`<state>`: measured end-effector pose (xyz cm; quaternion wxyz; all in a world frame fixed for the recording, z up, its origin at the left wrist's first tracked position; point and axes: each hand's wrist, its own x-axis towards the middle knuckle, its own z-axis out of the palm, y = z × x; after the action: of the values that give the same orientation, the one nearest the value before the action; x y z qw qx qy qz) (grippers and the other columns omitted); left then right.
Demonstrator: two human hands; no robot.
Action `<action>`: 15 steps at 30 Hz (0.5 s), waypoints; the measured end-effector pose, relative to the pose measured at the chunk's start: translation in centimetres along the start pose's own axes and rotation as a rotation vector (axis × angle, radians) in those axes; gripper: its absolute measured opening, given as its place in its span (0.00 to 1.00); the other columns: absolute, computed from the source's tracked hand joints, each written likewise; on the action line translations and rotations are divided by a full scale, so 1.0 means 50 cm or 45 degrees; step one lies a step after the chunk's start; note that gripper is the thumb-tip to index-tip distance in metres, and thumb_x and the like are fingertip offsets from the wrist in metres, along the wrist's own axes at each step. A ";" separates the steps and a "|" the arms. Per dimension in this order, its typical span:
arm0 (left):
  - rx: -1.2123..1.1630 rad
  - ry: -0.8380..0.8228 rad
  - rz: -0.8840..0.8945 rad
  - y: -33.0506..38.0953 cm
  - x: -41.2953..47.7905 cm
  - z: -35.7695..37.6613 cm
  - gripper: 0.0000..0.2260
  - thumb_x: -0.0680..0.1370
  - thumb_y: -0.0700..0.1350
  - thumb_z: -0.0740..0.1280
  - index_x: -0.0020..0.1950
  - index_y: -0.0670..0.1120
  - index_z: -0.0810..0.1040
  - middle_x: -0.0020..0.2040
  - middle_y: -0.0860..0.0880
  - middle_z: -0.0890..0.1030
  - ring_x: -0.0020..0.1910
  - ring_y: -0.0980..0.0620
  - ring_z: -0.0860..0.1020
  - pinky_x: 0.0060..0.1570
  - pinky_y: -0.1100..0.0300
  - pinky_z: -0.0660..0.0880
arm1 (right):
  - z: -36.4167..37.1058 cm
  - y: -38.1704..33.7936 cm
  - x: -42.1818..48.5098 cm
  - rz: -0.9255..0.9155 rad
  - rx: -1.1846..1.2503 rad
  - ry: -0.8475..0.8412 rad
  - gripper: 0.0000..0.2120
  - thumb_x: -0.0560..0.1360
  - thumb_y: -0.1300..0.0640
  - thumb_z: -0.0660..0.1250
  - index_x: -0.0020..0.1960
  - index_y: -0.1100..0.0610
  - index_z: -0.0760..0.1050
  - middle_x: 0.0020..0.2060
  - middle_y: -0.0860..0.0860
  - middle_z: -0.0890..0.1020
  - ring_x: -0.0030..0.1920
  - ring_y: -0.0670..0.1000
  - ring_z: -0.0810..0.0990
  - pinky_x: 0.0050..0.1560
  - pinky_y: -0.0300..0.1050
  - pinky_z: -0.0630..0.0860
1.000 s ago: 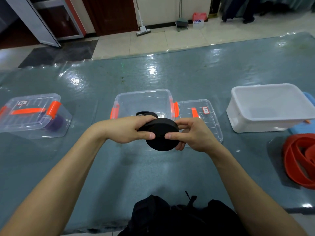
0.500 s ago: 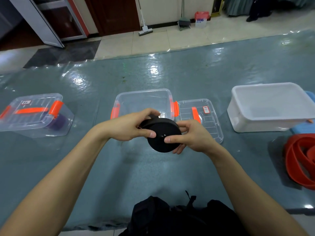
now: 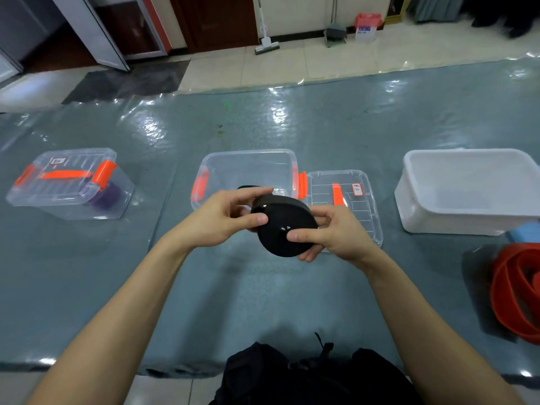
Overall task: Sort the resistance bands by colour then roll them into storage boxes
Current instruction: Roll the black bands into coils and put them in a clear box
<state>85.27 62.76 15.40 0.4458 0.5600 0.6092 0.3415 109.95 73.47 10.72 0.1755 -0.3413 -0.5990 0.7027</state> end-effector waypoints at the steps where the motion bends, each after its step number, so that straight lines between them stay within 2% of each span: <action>1: -0.020 0.041 -0.001 -0.001 -0.002 0.005 0.22 0.82 0.44 0.74 0.76 0.53 0.76 0.62 0.43 0.86 0.57 0.32 0.83 0.61 0.48 0.83 | -0.003 0.000 -0.001 0.003 0.010 -0.005 0.20 0.71 0.63 0.82 0.62 0.60 0.84 0.46 0.62 0.88 0.38 0.70 0.87 0.36 0.52 0.87; 4: -0.106 0.206 0.019 -0.010 -0.005 0.033 0.13 0.83 0.40 0.73 0.66 0.46 0.76 0.54 0.41 0.86 0.46 0.40 0.83 0.57 0.45 0.83 | -0.007 0.004 0.005 0.023 0.049 -0.013 0.19 0.71 0.63 0.82 0.61 0.60 0.84 0.46 0.62 0.89 0.37 0.70 0.87 0.35 0.51 0.87; 6: -0.174 0.326 0.017 -0.020 -0.009 0.047 0.10 0.83 0.42 0.73 0.63 0.44 0.77 0.53 0.39 0.85 0.46 0.43 0.82 0.55 0.45 0.84 | -0.004 0.003 0.017 0.031 0.080 -0.017 0.19 0.71 0.63 0.82 0.61 0.61 0.84 0.45 0.62 0.89 0.37 0.70 0.87 0.35 0.51 0.87; 9: -0.211 0.409 -0.048 -0.030 -0.019 0.051 0.17 0.80 0.42 0.77 0.68 0.48 0.78 0.58 0.38 0.82 0.48 0.43 0.83 0.54 0.44 0.86 | 0.011 -0.003 0.043 0.044 0.131 0.003 0.18 0.72 0.62 0.82 0.60 0.63 0.84 0.44 0.63 0.88 0.35 0.67 0.87 0.34 0.50 0.86; 12: -0.208 0.476 -0.093 -0.040 -0.021 0.032 0.22 0.78 0.38 0.78 0.69 0.50 0.78 0.56 0.41 0.83 0.46 0.46 0.85 0.52 0.43 0.86 | 0.038 -0.012 0.082 0.095 0.156 -0.024 0.18 0.73 0.61 0.81 0.60 0.64 0.83 0.44 0.63 0.88 0.34 0.65 0.87 0.32 0.47 0.84; 13: -0.236 0.501 -0.106 -0.044 -0.017 0.017 0.22 0.78 0.37 0.78 0.69 0.50 0.79 0.55 0.41 0.84 0.45 0.46 0.85 0.52 0.41 0.86 | 0.048 -0.017 0.097 0.106 0.164 -0.034 0.21 0.73 0.60 0.82 0.63 0.64 0.81 0.45 0.63 0.88 0.35 0.66 0.87 0.32 0.48 0.84; 15: -0.289 0.545 -0.132 -0.055 0.001 -0.020 0.21 0.78 0.36 0.78 0.68 0.49 0.79 0.54 0.41 0.84 0.44 0.47 0.85 0.51 0.39 0.86 | 0.061 -0.027 0.131 0.101 0.168 -0.020 0.34 0.71 0.57 0.84 0.73 0.58 0.74 0.54 0.60 0.87 0.37 0.67 0.88 0.37 0.53 0.86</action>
<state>83.29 62.48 13.26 0.3834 0.3891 0.6755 0.4953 102.99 75.86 10.41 0.1650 -0.3470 -0.5389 0.7497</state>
